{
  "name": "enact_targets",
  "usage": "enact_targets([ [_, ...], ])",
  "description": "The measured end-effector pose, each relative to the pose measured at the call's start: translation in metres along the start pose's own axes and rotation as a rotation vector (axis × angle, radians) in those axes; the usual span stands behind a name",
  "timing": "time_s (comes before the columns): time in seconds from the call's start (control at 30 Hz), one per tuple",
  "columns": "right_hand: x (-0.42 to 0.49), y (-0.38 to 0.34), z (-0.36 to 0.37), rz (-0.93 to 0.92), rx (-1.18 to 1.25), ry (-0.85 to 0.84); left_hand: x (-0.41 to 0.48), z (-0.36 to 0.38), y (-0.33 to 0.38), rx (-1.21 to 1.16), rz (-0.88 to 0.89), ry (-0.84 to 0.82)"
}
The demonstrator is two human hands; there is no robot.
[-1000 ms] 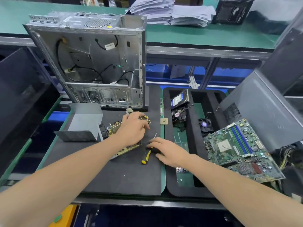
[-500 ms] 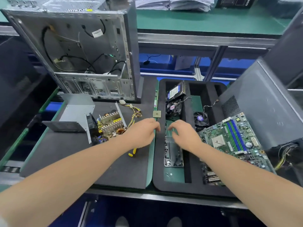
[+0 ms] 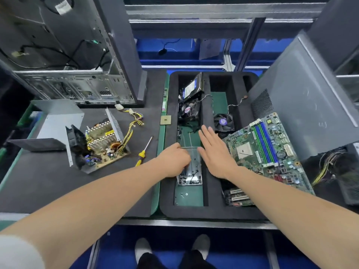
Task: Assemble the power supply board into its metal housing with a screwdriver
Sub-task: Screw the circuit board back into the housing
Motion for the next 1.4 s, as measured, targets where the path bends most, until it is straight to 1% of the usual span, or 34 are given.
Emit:
enact_targets([
  [0.07,0.001,0.0,-0.001,0.003,0.035,0.002,0.011,0.01,0.006,0.038,-0.005,-0.093],
  [0.13,0.001,0.0,-0.003,0.009,0.078,0.003,0.022,0.016,0.007,0.024,-0.045,-0.135],
  [0.23,0.001,0.001,-0.003,0.008,0.095,0.01,0.033,0.022,0.007,-0.036,-0.148,-0.092],
  [0.3,0.001,0.001,-0.004,0.01,0.101,0.012,0.037,0.028,0.006,-0.036,-0.22,-0.06],
  [0.43,0.001,0.001,-0.004,0.01,0.114,0.02,0.039,0.031,0.002,-0.07,-0.306,0.004],
  [0.53,0.001,0.001,-0.003,0.006,0.108,0.03,0.041,0.031,0.002,-0.08,-0.303,0.024],
  [0.7,0.001,0.0,-0.003,0.014,0.103,0.028,0.039,0.034,0.007,-0.019,-0.248,-0.01],
  [0.8,0.001,-0.001,-0.005,0.013,0.101,0.028,0.038,0.036,0.004,-0.106,-0.291,-0.034],
  [0.9,0.001,-0.001,-0.006,0.013,0.095,0.029,0.04,0.031,-0.001,-0.233,-0.312,-0.014],
  [0.97,0.001,-0.001,-0.006,0.015,0.095,0.027,0.041,0.027,-0.003,-0.274,-0.305,0.005],
  [1.03,0.001,-0.002,-0.006,0.017,0.091,0.026,0.04,0.024,-0.004,-0.265,-0.29,0.01],
  [1.13,0.001,-0.002,-0.006,0.017,0.081,0.031,0.035,0.025,0.0,-0.192,-0.256,-0.034],
  [1.23,0.001,-0.003,-0.006,0.014,0.079,0.033,0.033,0.022,0.004,-0.117,-0.218,-0.022],
  [1.3,0.001,-0.002,-0.006,0.013,0.074,0.039,0.032,0.02,0.006,-0.106,-0.172,-0.018],
  [1.4,0.001,-0.002,-0.006,0.018,0.077,0.041,0.029,0.022,0.014,-0.107,-0.074,-0.082],
])
Point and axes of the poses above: each hand's wrist, its own x-axis towards the middle knuckle, its own z-axis out of the palm, y = z × x, the point moved 8 cm from there along x, towards the middle knuckle, and after that the axes turned 12 degrees about y, right-handed, at the moved point
